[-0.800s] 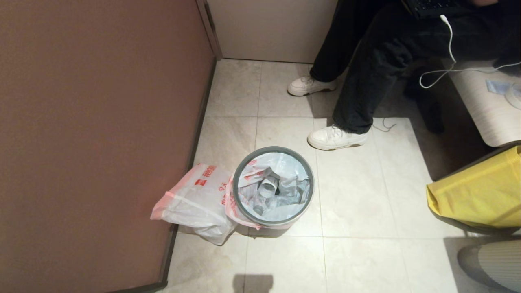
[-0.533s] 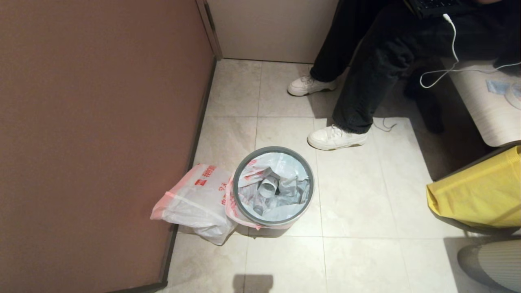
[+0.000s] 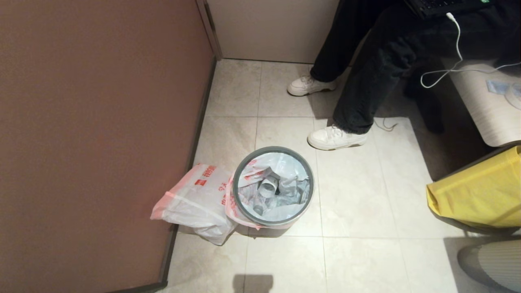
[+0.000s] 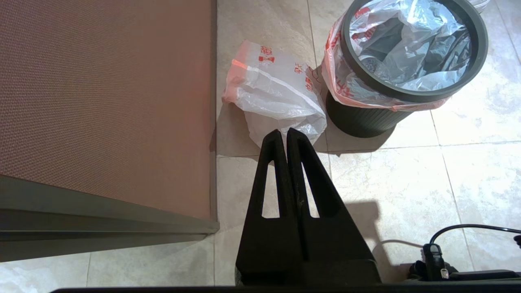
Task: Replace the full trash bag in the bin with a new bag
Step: Place the trash can ring on the floor
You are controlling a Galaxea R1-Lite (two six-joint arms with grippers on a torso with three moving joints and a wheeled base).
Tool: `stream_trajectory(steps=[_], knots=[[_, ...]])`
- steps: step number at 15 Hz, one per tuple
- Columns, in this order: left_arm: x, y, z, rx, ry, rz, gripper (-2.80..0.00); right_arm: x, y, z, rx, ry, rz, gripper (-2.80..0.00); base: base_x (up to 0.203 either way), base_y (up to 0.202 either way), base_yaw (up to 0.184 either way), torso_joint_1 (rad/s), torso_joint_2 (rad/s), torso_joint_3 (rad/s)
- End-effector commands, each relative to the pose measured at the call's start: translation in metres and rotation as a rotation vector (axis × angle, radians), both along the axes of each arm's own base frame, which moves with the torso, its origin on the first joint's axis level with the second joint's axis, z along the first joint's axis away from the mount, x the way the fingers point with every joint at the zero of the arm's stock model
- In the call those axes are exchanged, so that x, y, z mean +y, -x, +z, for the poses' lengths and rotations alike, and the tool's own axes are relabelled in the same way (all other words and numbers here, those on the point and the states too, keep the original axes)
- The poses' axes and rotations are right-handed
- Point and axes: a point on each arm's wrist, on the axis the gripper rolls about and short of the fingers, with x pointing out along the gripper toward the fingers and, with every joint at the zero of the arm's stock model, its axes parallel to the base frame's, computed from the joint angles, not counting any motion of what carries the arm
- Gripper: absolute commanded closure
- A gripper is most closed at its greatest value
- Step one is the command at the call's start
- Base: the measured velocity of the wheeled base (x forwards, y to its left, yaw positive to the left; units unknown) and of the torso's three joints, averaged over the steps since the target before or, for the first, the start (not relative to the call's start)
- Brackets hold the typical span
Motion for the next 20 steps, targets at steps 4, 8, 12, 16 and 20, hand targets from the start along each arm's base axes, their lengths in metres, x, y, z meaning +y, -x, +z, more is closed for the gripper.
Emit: stream_trajectory(steps=[4, 8, 12, 16, 20], knots=[[0.0, 0.0, 0.0, 0.0, 0.001, -0.002, 0.0, 0.0, -0.005, 0.036, 0.026, 0.022, -0.006, 0.0, 0.0, 0.0, 0.0, 0.0, 0.0, 0.0], [0.0, 0.0, 0.0, 0.002, 0.0, -0.001, 0.0, -0.001, -0.02, 0.079, 0.077, 0.045, -0.039, 0.0, 0.0, 0.0, 0.0, 0.0, 0.0, 0.0], [0.0, 0.0, 0.0, 0.0, 0.0, -0.001, 0.0, -0.001, -0.056, 0.119, 0.203, 0.071, -0.042, 0.0, 0.0, 0.0, 0.0, 0.0, 0.0, 0.0], [0.0, 0.0, 0.0, 0.002, 0.0, 0.0, 0.0, 0.005, -0.108, 0.134, 0.39, 0.088, 0.041, 0.0, 0.0, 0.0, 0.0, 0.0, 0.0, 0.0], [0.0, 0.0, 0.0, 0.002, 0.0, 0.0, 0.0, 0.043, -0.181, 0.132, 0.588, 0.059, 0.19, 0.0, 0.0, 0.0, 0.0, 0.0, 0.0, 0.0]])
